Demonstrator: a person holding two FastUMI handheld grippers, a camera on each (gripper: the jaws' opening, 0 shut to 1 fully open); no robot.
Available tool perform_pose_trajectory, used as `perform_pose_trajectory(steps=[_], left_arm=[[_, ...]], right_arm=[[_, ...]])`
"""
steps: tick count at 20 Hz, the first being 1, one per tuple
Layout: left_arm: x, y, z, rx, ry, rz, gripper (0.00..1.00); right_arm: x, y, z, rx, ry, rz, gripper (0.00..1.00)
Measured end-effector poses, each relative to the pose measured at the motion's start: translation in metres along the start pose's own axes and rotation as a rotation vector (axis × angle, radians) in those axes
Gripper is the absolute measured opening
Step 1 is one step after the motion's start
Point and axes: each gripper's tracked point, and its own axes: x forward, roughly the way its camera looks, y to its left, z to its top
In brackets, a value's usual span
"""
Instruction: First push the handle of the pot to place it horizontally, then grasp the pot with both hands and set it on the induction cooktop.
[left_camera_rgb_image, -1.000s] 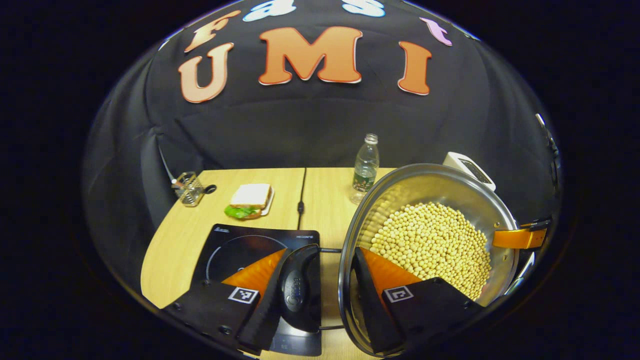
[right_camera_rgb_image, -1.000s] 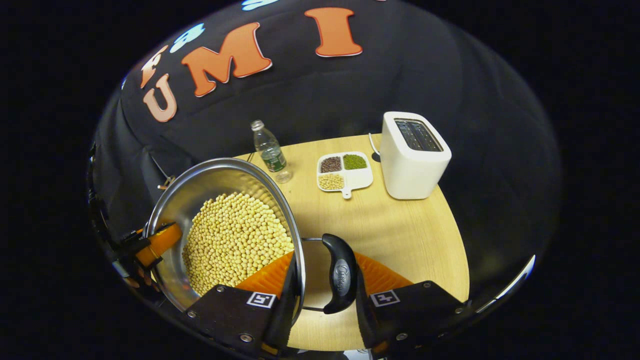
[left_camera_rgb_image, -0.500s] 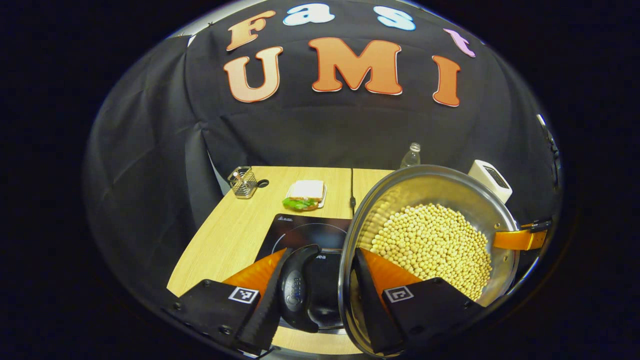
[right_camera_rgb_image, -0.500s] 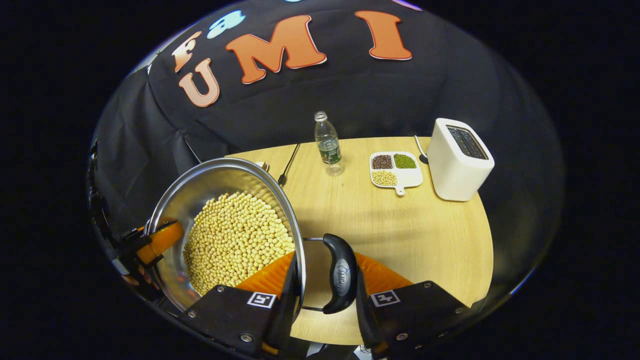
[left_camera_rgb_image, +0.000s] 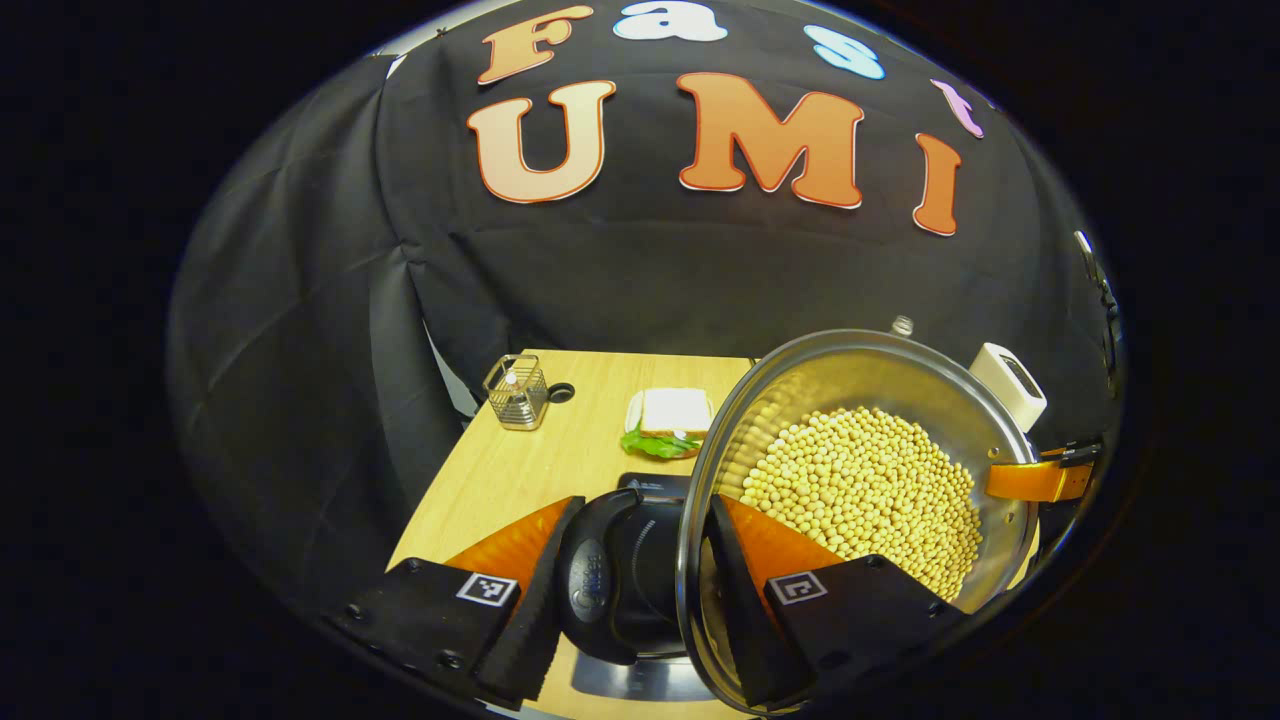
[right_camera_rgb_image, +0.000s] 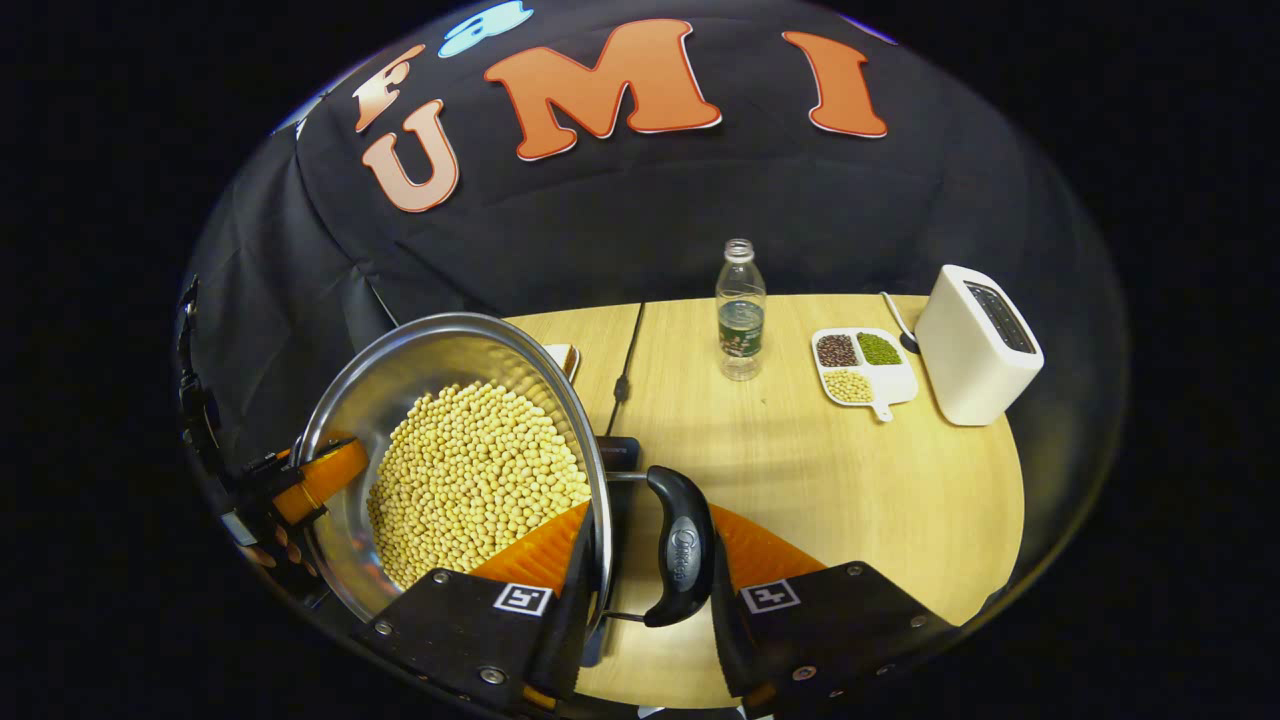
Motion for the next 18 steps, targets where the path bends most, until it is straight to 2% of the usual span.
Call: perform_pose_trajectory(steps=[6, 13, 18], left_arm=[[0.054, 0.037, -0.001, 0.012, 0.032, -0.054, 0.75], [0.109, 0.031, -0.031, 0.032, 0.107, -0.124, 0.77], [0.134, 0.025, -0.048, 0.032, 0.156, -0.134, 0.76]], right_arm=[[-0.009, -0.003, 0.001, 0.027, 0.023, -0.049, 0.54], [-0.036, -0.005, 0.008, 0.079, 0.077, -0.117, 0.54], [-0.026, -0.008, 0.008, 0.085, 0.114, -0.133, 0.54]])
